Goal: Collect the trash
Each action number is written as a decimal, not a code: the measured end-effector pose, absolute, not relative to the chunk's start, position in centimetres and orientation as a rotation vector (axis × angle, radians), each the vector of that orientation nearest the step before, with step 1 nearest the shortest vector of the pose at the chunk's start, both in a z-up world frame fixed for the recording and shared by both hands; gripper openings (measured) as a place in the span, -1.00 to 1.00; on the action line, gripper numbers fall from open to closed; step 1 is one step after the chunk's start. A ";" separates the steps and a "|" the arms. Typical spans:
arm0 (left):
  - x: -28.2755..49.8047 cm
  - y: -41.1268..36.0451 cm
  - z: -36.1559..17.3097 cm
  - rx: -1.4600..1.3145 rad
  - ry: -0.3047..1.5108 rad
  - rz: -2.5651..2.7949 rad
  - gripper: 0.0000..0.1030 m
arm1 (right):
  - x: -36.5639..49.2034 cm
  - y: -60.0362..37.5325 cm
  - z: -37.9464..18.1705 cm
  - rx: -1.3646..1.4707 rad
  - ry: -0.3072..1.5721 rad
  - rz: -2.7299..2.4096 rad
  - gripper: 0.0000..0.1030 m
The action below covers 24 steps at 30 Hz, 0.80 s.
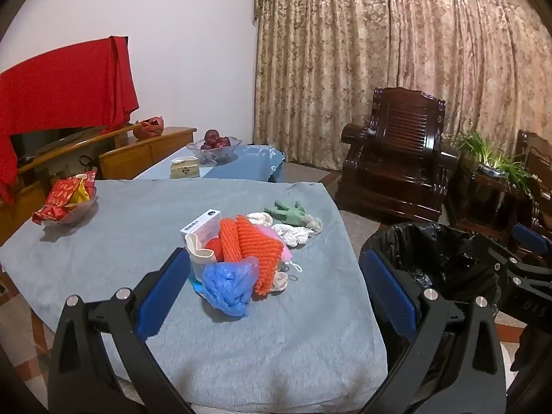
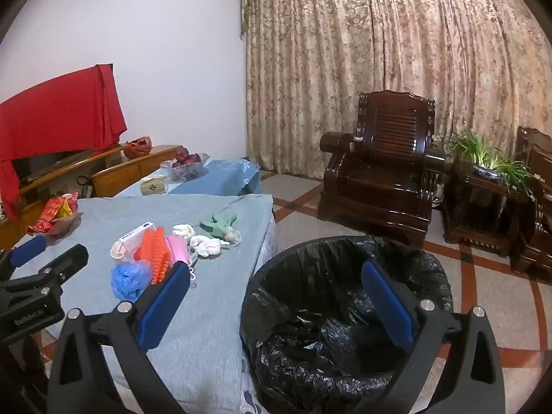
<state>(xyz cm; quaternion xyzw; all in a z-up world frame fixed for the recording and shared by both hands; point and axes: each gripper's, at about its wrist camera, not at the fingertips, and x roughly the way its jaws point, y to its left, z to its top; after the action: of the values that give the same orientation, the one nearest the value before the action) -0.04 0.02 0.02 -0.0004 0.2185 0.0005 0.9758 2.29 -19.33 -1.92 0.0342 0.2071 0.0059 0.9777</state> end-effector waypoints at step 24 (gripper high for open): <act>0.7 1.6 -0.7 0.001 0.444 0.002 0.90 | 2.4 -19.3 -2.1 0.073 0.426 0.012 0.88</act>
<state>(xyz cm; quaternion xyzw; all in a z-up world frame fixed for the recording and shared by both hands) 0.69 1.58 -0.71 0.0007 0.2201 0.0008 0.9755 2.43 -19.27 -2.07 0.0361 0.2113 0.0062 0.9767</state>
